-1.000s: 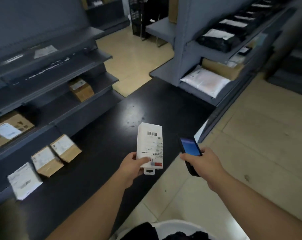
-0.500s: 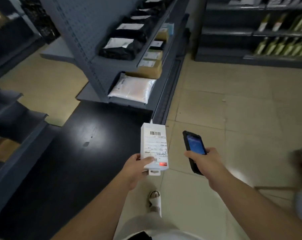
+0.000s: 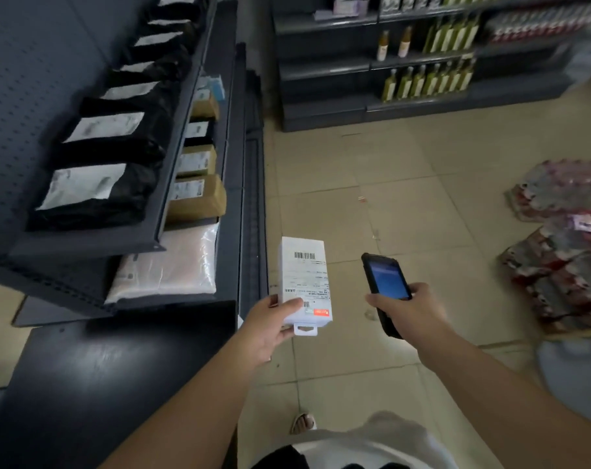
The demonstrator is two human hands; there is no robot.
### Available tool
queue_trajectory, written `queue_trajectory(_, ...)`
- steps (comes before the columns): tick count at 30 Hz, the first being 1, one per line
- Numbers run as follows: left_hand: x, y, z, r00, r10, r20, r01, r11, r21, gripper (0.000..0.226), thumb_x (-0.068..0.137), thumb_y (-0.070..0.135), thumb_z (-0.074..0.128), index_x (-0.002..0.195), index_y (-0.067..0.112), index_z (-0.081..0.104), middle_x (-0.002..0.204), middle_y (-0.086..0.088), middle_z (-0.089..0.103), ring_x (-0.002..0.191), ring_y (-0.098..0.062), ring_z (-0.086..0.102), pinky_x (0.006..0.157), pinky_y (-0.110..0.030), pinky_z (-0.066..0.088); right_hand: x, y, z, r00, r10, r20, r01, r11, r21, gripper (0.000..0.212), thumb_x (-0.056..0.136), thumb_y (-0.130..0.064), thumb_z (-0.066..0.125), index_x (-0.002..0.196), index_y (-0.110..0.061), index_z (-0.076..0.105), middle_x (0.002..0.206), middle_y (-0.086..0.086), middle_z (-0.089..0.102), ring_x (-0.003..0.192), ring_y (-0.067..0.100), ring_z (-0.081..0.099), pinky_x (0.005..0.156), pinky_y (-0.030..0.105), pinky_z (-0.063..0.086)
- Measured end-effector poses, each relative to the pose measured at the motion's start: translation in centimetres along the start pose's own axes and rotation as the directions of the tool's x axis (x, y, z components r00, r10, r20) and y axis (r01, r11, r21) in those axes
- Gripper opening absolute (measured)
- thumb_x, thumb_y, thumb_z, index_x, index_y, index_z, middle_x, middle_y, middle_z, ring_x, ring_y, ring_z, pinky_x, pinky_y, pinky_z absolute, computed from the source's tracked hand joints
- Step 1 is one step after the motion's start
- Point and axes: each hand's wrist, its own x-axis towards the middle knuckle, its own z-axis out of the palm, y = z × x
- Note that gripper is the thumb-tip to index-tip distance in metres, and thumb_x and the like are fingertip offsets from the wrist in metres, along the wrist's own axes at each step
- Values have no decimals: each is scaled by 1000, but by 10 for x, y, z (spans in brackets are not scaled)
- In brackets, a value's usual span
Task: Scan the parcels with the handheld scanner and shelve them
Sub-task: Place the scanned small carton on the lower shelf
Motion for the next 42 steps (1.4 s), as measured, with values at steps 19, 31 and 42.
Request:
queue_trajectory(19, 236, 234, 135, 997, 65, -50, -65, 998, -7, 34, 97, 14, 75, 130, 12, 68, 118, -5, 79, 110, -23, 75, 83, -34, 64, 297, -207, -56, 994, -50, 94, 48, 999, 22, 55, 72, -32, 92, 110, -20, 54, 97, 6, 68, 80, 23, 70, 73, 40, 62)
queue_trajectory(31, 396, 380, 142, 987, 35, -157, -54, 992, -118, 44, 93, 15, 81, 132, 10, 60, 116, -7, 78, 102, -22, 77, 74, -34, 64, 477, -356, -15, 991, -73, 109, 79, 995, -55, 59, 72, -33, 91, 116, -17, 53, 99, 6, 67, 80, 24, 69, 70, 40, 61)
queue_trajectory(42, 550, 548, 130, 993, 31, -111, -40, 996, -81, 44, 95, 15, 78, 133, 9, 59, 121, -10, 76, 108, -26, 76, 79, -37, 65, 614, -496, 27, 991, -93, 96, 104, 988, -115, 61, 75, -35, 90, 118, -21, 48, 97, 7, 65, 82, 24, 69, 76, 43, 60)
